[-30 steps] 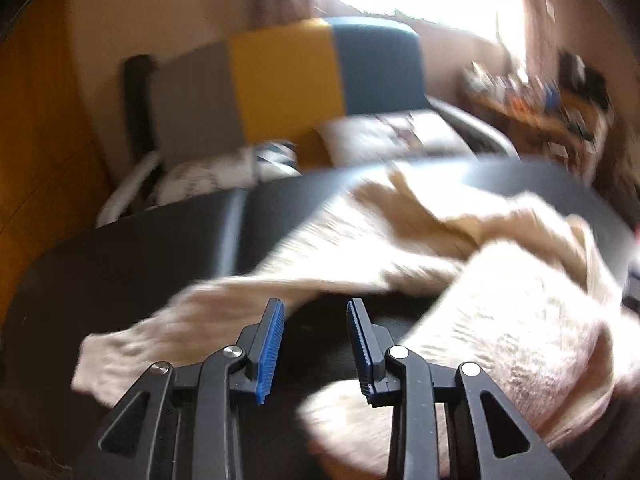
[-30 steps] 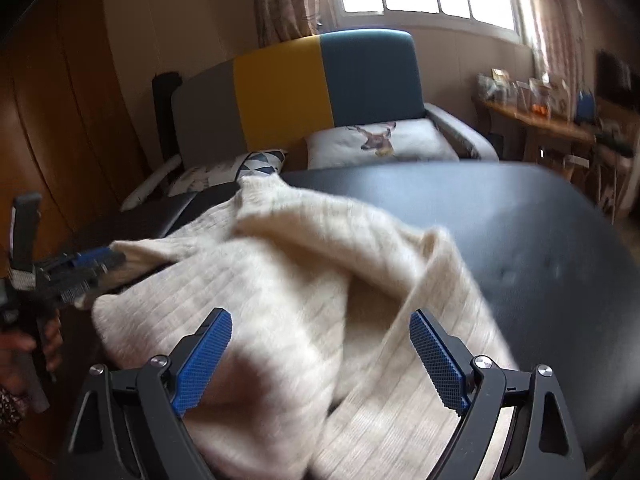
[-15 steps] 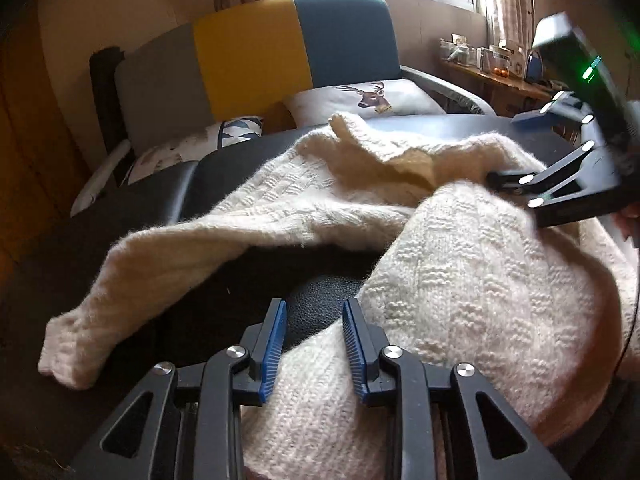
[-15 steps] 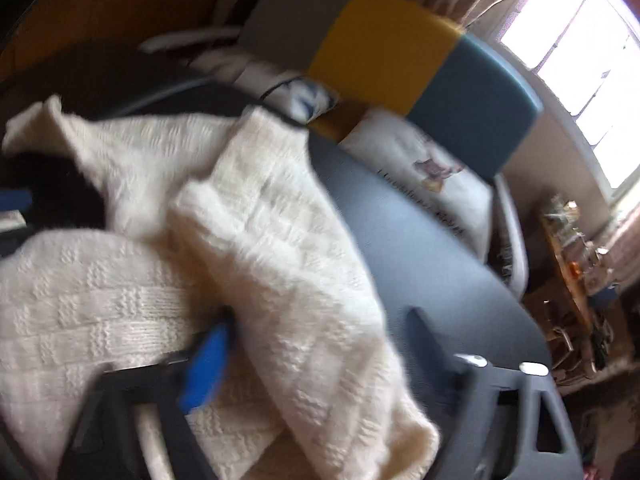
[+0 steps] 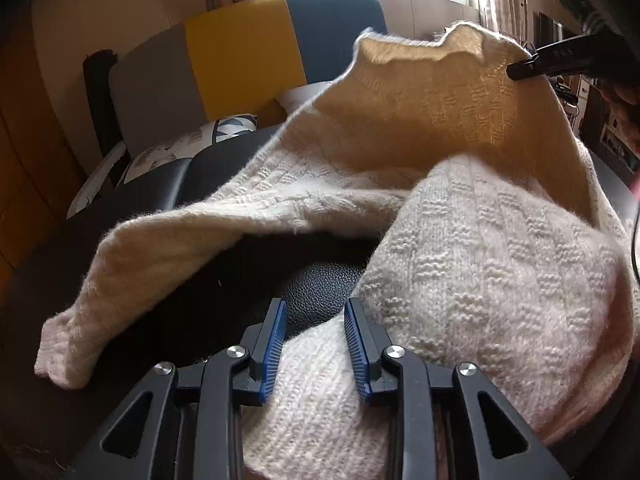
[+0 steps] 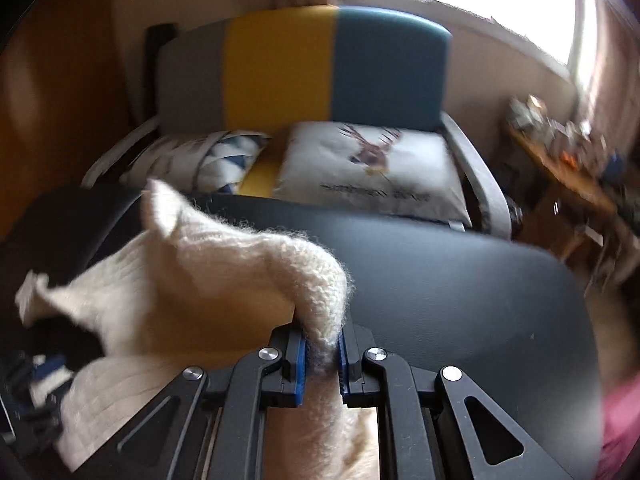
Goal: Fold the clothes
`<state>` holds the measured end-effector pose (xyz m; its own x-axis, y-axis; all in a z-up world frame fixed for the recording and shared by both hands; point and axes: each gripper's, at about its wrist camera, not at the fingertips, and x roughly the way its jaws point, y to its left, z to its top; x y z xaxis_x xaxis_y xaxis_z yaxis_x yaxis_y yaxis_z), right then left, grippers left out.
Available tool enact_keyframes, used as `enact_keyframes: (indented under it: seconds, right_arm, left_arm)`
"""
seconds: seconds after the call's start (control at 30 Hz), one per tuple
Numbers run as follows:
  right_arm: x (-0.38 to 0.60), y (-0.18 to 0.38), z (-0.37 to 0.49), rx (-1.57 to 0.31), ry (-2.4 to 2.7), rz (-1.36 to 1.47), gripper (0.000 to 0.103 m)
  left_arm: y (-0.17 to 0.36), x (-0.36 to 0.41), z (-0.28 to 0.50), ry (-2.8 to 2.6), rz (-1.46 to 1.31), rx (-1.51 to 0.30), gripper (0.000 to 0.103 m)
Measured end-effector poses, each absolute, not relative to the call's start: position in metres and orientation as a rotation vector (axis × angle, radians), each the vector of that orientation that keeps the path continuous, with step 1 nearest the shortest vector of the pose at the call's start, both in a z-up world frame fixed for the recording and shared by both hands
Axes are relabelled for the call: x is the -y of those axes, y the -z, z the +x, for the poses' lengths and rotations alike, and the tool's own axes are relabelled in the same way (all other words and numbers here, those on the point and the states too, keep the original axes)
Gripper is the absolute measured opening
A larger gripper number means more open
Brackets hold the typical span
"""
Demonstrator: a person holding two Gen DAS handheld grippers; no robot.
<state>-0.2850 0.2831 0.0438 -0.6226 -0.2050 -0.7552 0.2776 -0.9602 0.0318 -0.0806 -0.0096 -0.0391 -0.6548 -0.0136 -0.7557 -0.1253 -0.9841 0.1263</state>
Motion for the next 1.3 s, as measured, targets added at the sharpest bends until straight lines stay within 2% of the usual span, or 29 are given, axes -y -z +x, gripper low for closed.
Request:
enact_keyframes:
  seconds: [0.1,0.23,0.3,0.4,0.47,0.53,0.57,0.6,0.73,0.8,1.0,1.17,1.3]
  right_arm:
    - [-0.304,-0.02,-0.309,0.014,2.604,1.285,0.012]
    - [-0.315,0.02,-0.331,0.135,2.606,1.383,0.013]
    - [-0.315,0.037,-0.335,0.144,2.606,1.429,0.014]
    - [-0.316,0.047,-0.333,0.123,2.619,1.469,0.029]
    - [-0.322,0.031,-0.317,0.125,2.662,1.407,0.035]
    - [-0.329,0.009,-0.288,0.145,2.693,1.314,0.047]
    - [-0.334,-0.003,-0.27,0.157,2.693,1.271,0.057]
    - [-0.338,-0.015,-0.252,0.169,2.694,1.227,0.062]
    - [-0.345,-0.04,-0.173,0.137,2.661,1.176,0.067]
    - [-0.348,-0.044,-0.131,0.1,2.643,1.196,0.072]
    - [-0.351,-0.021,-0.035,0.042,2.611,1.299,0.072]
    - [-0.332,0.003,-0.005,-0.137,2.558,1.347,0.072]
    - [-0.299,0.022,0.001,-0.326,2.459,1.36,0.071]
  left_arm:
    - [0.042,0.011,-0.081,-2.793,-1.275,-0.241,0.032]
    - [0.047,0.019,-0.076,-2.824,-1.205,-0.123,0.032]
    - [0.048,0.02,-0.075,-2.827,-1.215,-0.118,0.033]
    - [0.044,0.02,-0.083,-2.803,-1.293,-0.123,0.034]
    - [0.04,0.025,-0.09,-2.781,-1.338,-0.095,0.034]
    - [0.034,0.033,-0.092,-2.784,-1.331,-0.027,0.034]
    - [0.03,0.038,-0.091,-2.792,-1.308,0.019,0.034]
    - [0.026,0.044,-0.09,-2.8,-1.283,0.066,0.034]
    - [0.018,0.063,-0.085,-2.771,-1.227,0.205,0.034]
    - [0.017,0.061,-0.079,-2.763,-1.199,0.162,0.034]
    - [0.026,0.036,-0.065,-2.765,-1.177,-0.041,0.035]
    - [0.037,0.026,-0.067,-2.762,-1.23,-0.048,0.035]
    - [0.022,0.017,-0.067,-2.733,-1.19,-0.013,0.035]
